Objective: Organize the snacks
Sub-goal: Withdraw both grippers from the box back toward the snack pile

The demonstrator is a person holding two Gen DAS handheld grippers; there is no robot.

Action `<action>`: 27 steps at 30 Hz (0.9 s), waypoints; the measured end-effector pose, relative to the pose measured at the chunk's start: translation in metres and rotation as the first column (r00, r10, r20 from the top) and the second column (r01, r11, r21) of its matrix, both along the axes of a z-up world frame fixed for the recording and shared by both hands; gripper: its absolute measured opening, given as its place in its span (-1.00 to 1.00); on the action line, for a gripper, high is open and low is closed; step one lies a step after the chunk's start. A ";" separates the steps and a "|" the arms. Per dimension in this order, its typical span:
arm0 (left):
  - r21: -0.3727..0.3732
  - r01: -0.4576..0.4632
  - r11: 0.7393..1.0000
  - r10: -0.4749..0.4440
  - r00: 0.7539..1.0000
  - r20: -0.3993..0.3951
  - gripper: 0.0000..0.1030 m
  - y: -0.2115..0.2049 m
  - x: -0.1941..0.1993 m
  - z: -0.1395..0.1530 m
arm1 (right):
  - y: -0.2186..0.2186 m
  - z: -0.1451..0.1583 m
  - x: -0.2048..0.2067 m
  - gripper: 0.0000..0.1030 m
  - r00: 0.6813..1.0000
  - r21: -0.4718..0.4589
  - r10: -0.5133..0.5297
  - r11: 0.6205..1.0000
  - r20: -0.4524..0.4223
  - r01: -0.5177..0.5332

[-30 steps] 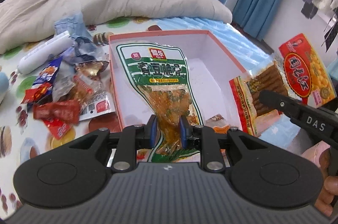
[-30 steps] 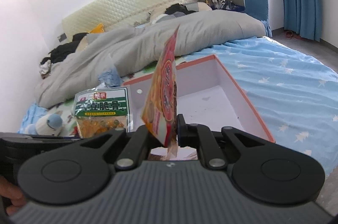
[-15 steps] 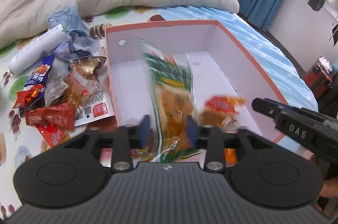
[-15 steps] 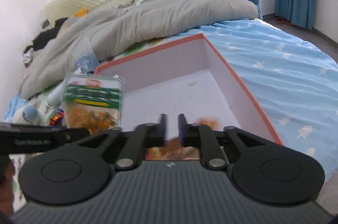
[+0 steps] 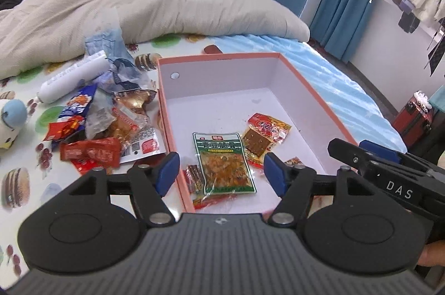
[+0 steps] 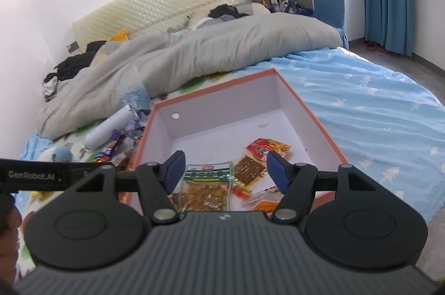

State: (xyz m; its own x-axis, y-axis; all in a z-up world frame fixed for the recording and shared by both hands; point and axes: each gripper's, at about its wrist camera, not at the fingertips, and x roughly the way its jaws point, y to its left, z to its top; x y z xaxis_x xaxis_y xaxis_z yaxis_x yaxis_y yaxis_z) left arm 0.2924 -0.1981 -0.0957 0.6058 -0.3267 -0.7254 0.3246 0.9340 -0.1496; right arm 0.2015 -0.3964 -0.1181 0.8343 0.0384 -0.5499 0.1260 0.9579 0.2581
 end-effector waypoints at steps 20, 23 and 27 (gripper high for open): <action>-0.031 -0.082 0.996 0.084 0.991 0.105 0.39 0.066 -0.137 0.045 | 0.051 0.027 -0.100 0.30 0.994 -0.002 0.078 0.997 0.073 -0.078; -0.039 -0.101 0.994 0.105 0.988 0.116 0.39 0.078 -0.154 0.046 | 0.058 0.027 -0.109 0.30 0.992 0.005 0.098 0.995 0.080 -0.099; -0.033 -0.153 0.988 0.156 0.982 0.104 0.39 0.093 -0.169 0.041 | 0.070 0.026 -0.119 0.31 0.988 -0.004 0.131 0.991 0.085 -0.131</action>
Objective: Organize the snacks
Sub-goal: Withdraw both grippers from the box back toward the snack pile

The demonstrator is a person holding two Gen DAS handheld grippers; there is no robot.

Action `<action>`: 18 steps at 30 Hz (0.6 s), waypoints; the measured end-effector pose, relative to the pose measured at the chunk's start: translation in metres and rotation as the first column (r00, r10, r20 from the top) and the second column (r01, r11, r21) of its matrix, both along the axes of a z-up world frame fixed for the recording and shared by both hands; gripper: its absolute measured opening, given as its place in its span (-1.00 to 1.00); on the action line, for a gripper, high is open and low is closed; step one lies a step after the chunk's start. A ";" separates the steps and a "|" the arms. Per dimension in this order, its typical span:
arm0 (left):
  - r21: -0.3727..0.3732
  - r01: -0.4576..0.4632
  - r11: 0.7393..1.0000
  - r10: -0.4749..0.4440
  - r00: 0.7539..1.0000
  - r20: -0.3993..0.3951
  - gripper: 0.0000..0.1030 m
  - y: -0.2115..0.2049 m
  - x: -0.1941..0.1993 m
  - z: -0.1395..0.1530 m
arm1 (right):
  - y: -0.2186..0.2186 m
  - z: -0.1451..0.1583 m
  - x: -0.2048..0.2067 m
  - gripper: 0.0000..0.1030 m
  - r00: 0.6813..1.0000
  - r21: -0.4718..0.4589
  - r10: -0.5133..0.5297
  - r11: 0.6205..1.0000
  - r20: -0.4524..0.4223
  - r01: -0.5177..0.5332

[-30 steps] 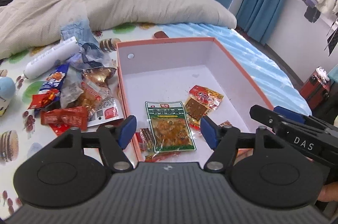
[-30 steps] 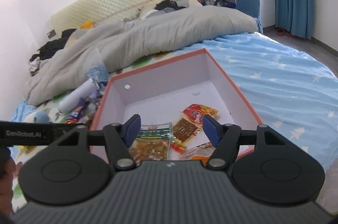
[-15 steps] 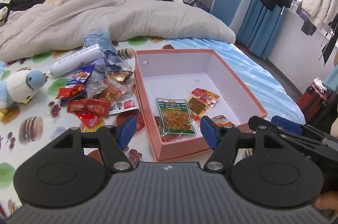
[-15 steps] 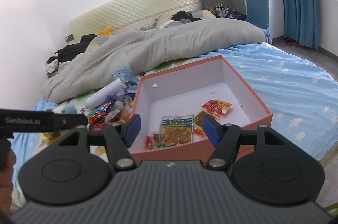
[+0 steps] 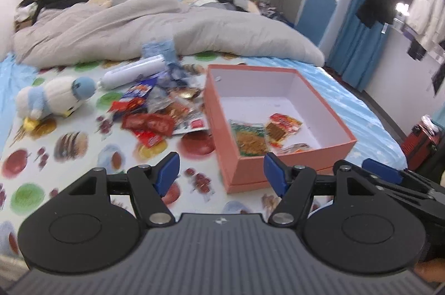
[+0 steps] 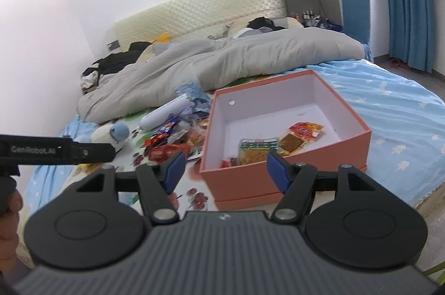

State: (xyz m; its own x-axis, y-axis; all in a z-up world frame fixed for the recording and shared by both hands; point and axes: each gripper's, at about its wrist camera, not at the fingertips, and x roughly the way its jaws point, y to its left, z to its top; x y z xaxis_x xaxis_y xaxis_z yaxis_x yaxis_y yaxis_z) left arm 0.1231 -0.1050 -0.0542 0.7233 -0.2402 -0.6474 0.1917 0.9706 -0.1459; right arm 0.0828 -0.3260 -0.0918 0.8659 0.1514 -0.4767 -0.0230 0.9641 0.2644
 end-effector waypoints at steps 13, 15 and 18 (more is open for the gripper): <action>0.004 -0.134 0.991 0.134 0.991 -0.018 0.39 0.056 -0.033 -0.011 | 0.052 -0.014 -0.005 0.31 0.990 0.006 0.137 0.991 -0.016 -0.137; 0.004 -0.163 0.987 0.164 0.986 -0.019 0.39 0.067 -0.035 -0.012 | 0.061 -0.016 -0.003 0.31 0.987 -0.001 0.162 0.987 -0.020 -0.162; -0.006 -0.197 0.980 0.197 0.980 -0.027 0.39 0.081 -0.036 -0.015 | 0.070 -0.019 0.000 0.31 0.982 -0.006 0.187 0.982 -0.031 -0.187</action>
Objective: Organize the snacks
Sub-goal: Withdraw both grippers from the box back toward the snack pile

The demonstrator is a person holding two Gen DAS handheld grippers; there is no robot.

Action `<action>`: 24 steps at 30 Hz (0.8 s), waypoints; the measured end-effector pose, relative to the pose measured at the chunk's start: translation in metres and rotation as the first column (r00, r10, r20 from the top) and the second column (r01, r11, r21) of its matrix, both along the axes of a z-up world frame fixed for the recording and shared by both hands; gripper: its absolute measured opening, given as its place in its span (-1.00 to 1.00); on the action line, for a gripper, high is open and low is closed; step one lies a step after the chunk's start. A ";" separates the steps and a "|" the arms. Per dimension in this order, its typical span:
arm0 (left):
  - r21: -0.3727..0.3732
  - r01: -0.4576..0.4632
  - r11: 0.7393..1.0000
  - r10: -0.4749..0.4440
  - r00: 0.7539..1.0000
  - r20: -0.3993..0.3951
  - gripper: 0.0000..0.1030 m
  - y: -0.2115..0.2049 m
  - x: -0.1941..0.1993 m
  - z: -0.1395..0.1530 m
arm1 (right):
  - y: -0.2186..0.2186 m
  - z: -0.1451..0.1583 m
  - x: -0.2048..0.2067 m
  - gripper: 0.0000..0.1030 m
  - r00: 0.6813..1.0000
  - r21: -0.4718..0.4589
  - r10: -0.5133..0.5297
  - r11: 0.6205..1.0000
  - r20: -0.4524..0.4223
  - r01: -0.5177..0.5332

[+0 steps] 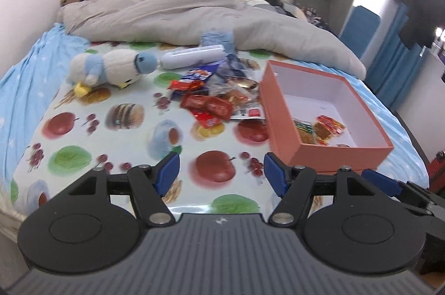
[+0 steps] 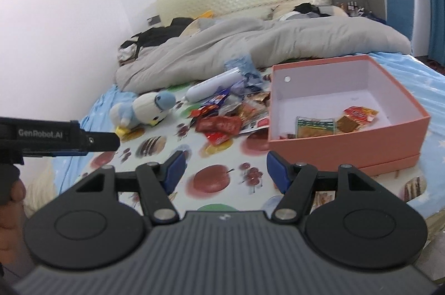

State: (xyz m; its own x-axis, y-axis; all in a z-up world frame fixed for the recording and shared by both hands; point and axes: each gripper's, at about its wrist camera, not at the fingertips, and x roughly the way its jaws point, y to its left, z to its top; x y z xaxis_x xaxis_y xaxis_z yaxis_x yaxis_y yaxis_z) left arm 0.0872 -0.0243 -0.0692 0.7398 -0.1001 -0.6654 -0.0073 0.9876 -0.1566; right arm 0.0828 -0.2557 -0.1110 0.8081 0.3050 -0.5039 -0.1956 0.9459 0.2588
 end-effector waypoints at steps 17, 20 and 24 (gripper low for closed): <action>-0.061 -0.093 0.994 0.088 0.992 -0.086 0.39 0.048 0.053 -0.043 | 0.040 -0.023 0.050 0.31 0.997 -0.061 0.046 0.997 -0.058 -0.049; -0.073 -0.101 0.992 0.094 0.990 -0.102 0.39 0.060 0.076 -0.052 | 0.053 -0.029 0.067 0.30 0.995 -0.089 0.067 0.993 -0.068 -0.073; -0.080 -0.086 0.993 0.076 0.990 -0.120 0.39 0.070 0.110 -0.065 | 0.068 -0.037 0.092 0.29 0.991 -0.128 0.096 0.986 -0.090 -0.107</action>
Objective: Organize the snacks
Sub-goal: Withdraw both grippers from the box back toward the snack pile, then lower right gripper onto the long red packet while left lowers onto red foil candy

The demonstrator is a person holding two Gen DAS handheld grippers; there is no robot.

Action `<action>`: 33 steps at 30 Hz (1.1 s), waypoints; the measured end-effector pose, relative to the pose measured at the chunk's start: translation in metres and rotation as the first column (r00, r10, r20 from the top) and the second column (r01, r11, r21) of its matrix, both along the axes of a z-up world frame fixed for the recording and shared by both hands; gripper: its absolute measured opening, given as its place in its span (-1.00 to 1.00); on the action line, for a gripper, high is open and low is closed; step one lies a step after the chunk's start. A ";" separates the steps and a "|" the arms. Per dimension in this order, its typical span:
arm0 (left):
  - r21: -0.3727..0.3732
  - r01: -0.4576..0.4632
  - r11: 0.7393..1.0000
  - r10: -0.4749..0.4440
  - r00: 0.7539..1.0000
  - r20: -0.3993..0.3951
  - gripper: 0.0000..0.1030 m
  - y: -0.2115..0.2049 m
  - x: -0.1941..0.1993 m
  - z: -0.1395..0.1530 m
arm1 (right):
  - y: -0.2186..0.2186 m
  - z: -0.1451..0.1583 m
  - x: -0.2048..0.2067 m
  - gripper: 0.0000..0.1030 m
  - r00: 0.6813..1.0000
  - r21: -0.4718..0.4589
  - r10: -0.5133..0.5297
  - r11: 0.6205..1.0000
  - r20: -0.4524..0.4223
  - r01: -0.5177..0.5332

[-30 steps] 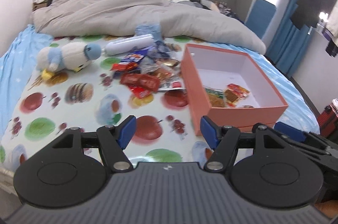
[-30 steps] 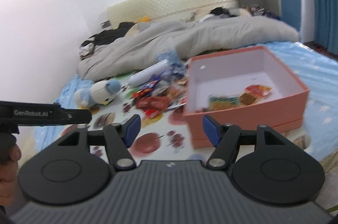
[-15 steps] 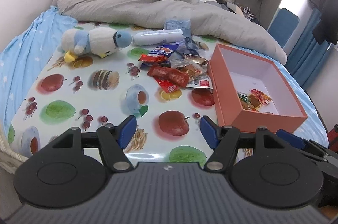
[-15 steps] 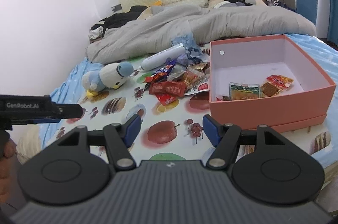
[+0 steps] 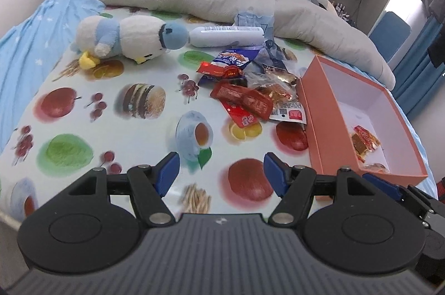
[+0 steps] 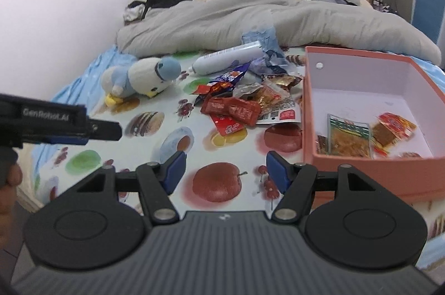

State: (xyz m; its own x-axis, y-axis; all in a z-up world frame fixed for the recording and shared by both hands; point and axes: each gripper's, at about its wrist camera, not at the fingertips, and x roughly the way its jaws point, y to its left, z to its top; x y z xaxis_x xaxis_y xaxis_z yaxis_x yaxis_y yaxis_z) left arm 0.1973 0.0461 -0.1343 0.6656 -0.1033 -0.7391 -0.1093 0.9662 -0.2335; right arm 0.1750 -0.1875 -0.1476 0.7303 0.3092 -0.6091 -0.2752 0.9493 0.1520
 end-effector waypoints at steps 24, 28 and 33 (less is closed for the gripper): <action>0.000 0.176 0.984 -0.176 0.983 -0.050 0.36 0.006 0.236 -0.076 | 0.062 -0.087 0.181 0.27 0.994 -0.244 0.102 0.964 -0.039 -0.108; 0.007 0.208 0.978 -0.207 0.977 -0.045 0.36 0.002 0.267 -0.087 | 0.073 -0.102 0.197 0.27 0.989 -0.303 0.144 0.942 -0.017 -0.142; 0.014 0.282 0.959 -0.282 0.959 -0.032 0.36 -0.007 0.299 -0.098 | 0.085 -0.117 0.208 0.27 0.976 -0.381 0.215 0.904 0.020 -0.192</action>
